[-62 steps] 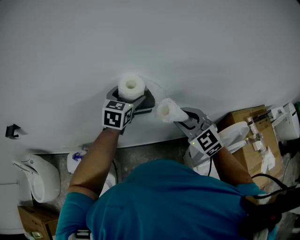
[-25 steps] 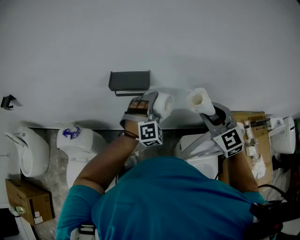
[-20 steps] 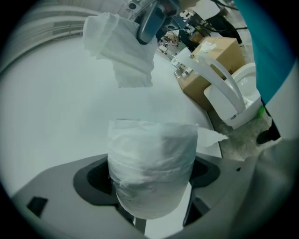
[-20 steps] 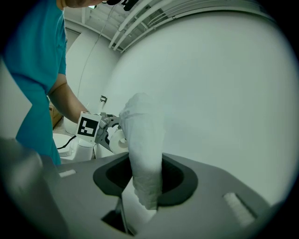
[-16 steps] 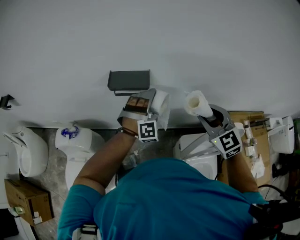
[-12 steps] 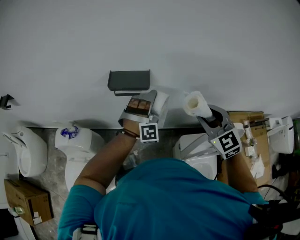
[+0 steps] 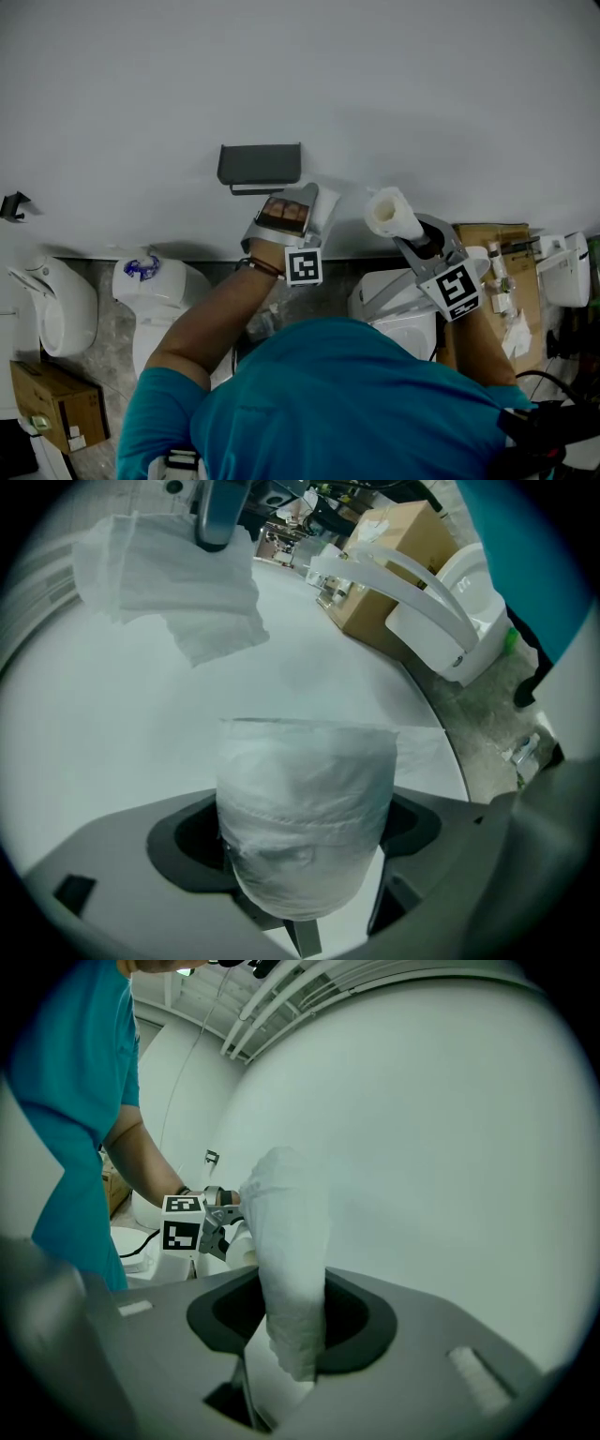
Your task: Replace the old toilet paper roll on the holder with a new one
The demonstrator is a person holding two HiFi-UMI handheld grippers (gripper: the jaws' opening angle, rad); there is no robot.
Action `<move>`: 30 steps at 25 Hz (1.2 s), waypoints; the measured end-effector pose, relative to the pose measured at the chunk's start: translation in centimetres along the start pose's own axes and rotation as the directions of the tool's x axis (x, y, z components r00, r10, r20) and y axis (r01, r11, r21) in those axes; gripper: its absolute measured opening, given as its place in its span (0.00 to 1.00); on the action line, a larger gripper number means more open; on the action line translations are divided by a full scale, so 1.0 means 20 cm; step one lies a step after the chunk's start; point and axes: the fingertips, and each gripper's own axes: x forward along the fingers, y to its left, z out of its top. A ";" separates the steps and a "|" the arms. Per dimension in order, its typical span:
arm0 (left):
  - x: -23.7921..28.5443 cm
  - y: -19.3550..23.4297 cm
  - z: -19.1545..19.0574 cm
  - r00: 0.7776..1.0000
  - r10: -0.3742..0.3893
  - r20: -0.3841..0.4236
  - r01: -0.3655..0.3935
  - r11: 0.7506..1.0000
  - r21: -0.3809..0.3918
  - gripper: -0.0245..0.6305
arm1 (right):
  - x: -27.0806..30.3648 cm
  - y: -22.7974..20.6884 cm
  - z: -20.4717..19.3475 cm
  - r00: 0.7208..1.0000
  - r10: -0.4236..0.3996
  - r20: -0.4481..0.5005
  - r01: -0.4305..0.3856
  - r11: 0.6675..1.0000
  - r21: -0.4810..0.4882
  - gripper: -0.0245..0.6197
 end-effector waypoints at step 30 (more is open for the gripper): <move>0.07 -0.05 -0.08 0.991 -0.062 -0.120 0.056 0.997 -0.052 0.74 | 0.02 0.01 0.01 0.999 0.023 0.026 -0.023 1.000 -0.003 0.25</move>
